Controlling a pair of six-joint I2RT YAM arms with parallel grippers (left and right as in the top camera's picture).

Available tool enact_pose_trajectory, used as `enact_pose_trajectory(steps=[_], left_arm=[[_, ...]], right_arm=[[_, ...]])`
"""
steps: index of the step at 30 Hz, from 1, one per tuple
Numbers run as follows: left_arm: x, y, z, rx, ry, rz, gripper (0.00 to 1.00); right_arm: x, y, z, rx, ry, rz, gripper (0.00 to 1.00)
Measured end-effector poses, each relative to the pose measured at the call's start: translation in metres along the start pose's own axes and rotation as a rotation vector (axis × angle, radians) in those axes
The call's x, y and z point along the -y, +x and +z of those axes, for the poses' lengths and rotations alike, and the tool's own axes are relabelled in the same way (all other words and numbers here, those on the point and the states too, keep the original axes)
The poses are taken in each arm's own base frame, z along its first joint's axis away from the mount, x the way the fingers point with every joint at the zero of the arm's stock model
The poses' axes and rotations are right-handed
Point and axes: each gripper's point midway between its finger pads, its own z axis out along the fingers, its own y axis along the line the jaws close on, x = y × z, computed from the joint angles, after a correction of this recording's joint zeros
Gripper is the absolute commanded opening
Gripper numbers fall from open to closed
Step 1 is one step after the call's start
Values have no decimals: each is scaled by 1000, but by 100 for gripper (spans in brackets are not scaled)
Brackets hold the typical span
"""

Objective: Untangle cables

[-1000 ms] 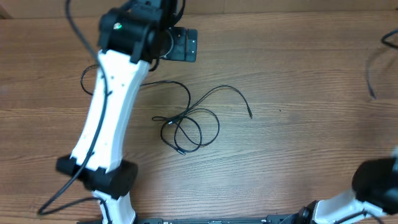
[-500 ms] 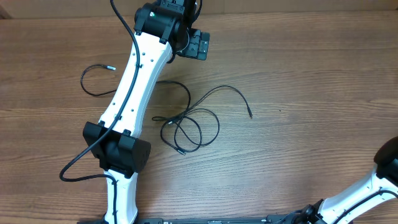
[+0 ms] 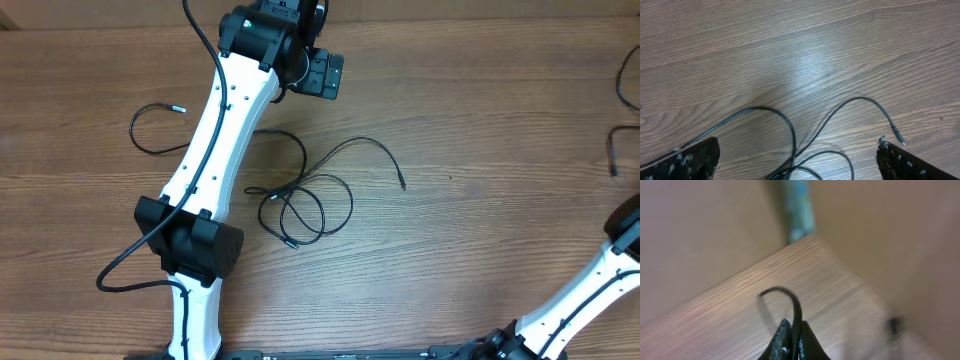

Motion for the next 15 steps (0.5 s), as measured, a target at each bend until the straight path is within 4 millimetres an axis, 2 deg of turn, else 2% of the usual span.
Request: enact_pose_trajectory(steps=[3, 7, 12, 15], left_arm=[[2, 0, 0, -2, 14, 0, 100], [3, 2, 0, -9, 20, 0, 100], [3, 8, 0, -35, 19, 3, 100], [3, 10, 0, -42, 18, 12, 100]], right_arm=[[-40, 16, 4, -65, -117, 41, 4], [-71, 47, 7, -183, -175, 75, 4], [-58, 81, 8, -289, -128, 101, 4], [-48, 112, 8, -368, -105, 114, 4]])
